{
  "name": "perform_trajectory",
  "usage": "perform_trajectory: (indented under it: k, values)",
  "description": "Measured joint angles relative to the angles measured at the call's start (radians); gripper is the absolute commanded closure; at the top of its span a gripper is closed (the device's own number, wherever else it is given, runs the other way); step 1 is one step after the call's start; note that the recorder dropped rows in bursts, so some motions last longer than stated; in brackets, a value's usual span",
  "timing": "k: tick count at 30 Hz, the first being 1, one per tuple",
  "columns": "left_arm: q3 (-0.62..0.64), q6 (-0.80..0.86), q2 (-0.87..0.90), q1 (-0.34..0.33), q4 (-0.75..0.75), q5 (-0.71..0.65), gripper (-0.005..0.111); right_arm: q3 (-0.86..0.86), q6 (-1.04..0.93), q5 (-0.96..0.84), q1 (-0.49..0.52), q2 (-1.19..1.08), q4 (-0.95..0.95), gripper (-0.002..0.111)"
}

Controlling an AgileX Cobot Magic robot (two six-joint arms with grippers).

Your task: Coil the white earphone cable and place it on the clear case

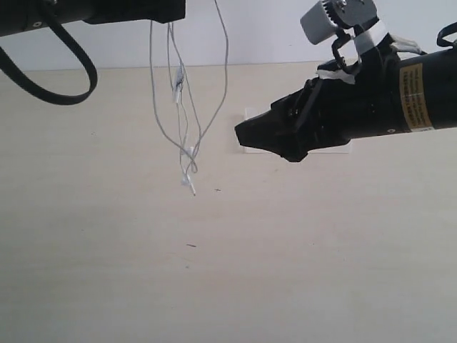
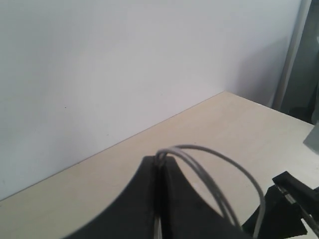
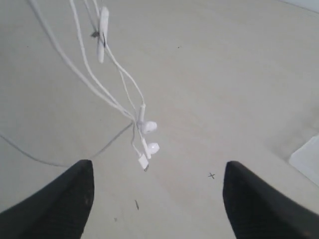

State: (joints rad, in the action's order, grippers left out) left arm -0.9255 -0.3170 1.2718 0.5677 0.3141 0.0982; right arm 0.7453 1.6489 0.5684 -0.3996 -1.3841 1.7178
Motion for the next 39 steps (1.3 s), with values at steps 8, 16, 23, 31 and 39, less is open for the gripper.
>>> perform_trajectory:
  k: [8, 16, 23, 31, 39]
  values:
    - [0.0, -0.008, 0.002, 0.0, 0.006, 0.0, 0.107, 0.021, -0.057, 0.131, 0.0, 0.034, -0.077, 0.035]
    - [0.0, -0.026, 0.002, 0.0, 0.006, 0.0, 0.107, 0.023, -0.195, 0.196, 0.0, 0.034, -0.202, 0.023]
    - [0.0, -0.05, 0.002, 0.0, 0.006, 0.0, 0.107, 0.023, -0.286, 0.213, 0.0, 0.008, -0.253, 0.019]
    - [0.0, -0.058, 0.002, 0.0, 0.003, 0.004, 0.107, 0.023, -0.312, 0.296, 0.0, -0.06, -0.307, 0.019]
    - [0.0, -0.058, 0.002, 0.0, 0.001, 0.006, 0.107, 0.023, -0.354, 0.398, 0.0, -0.135, -0.366, 0.018]
